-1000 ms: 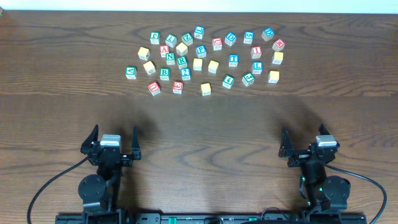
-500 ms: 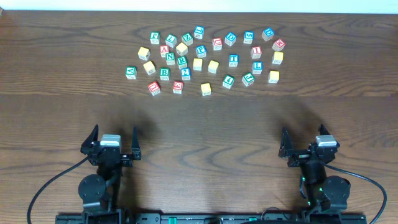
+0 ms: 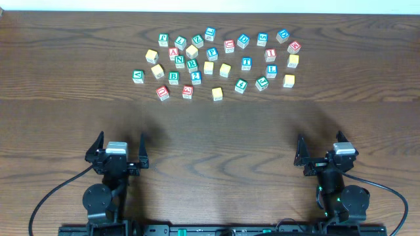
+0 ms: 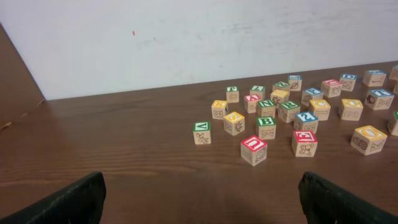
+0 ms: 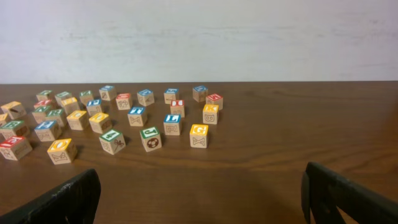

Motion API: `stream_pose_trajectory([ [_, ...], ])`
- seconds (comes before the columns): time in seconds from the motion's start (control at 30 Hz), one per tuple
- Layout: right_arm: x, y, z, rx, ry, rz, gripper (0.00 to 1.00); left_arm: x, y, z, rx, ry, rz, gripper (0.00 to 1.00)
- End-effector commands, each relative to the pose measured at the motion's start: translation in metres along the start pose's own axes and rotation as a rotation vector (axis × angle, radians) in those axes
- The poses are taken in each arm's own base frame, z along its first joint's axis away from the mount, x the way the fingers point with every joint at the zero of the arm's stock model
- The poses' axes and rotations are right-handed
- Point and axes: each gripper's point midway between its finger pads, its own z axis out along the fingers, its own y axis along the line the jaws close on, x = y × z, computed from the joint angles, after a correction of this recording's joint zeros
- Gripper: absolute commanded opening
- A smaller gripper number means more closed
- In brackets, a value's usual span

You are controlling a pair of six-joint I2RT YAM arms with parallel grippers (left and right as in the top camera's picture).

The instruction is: Spell out ROBOT

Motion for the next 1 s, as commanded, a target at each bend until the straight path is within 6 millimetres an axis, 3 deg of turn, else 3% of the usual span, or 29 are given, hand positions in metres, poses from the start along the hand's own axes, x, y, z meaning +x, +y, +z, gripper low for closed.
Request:
stream_pose_trajectory([
  [0.0, 0.000, 0.002, 0.000, -0.009, 0.000, -0.012, 0.99, 0.014, -0.002, 0.001, 0.008, 0.041, -0.048, 0.98],
  [0.07, 0.000, 0.002, 0.000, -0.009, 0.000, -0.012, 0.99, 0.012, -0.002, 0.000, 0.010, 0.036, -0.114, 0.98],
  [0.17, 0.000, 0.002, 0.000, -0.008, 0.000, -0.012, 0.99, -0.012, -0.010, -0.001, 0.070, 0.027, -0.172, 0.98],
  [0.33, -0.003, -0.005, 0.000, 0.032, -0.013, -0.013, 0.99, -0.096, -0.019, 0.024, 0.202, 0.102, -0.197, 0.98],
  [0.37, -0.012, 0.012, -0.002, -0.069, -0.039, -0.016, 0.99, -0.125, -0.019, 0.041, 0.238, 0.137, -0.207, 0.98],
  [0.4, -0.018, 0.013, -0.003, -0.071, -0.051, -0.008, 0.99, -0.136, -0.019, 0.048, 0.256, 0.163, -0.215, 0.98],
  [0.57, -0.070, 0.011, 0.000, -0.057, -0.041, -0.006, 0.99, -0.165, -0.013, 0.075, 0.260, 0.233, -0.234, 0.98],
  [0.7, -0.113, 0.015, 0.038, -0.099, 0.062, -0.007, 0.99, -0.165, -0.012, 0.081, 0.259, 0.243, -0.236, 0.98],
  [0.73, -0.126, 0.024, 0.062, -0.166, 0.120, 0.007, 0.99, -0.165, -0.012, 0.082, 0.259, 0.244, -0.236, 0.98],
  [0.83, -0.137, 0.029, 0.087, -0.206, 0.248, 0.039, 0.99, -0.179, -0.009, 0.085, 0.259, 0.230, -0.233, 0.97],
  [0.97, -0.155, 0.028, 0.118, -0.213, 0.406, 0.079, 0.99, -0.187, -0.006, 0.108, 0.262, 0.334, -0.259, 0.98],
])
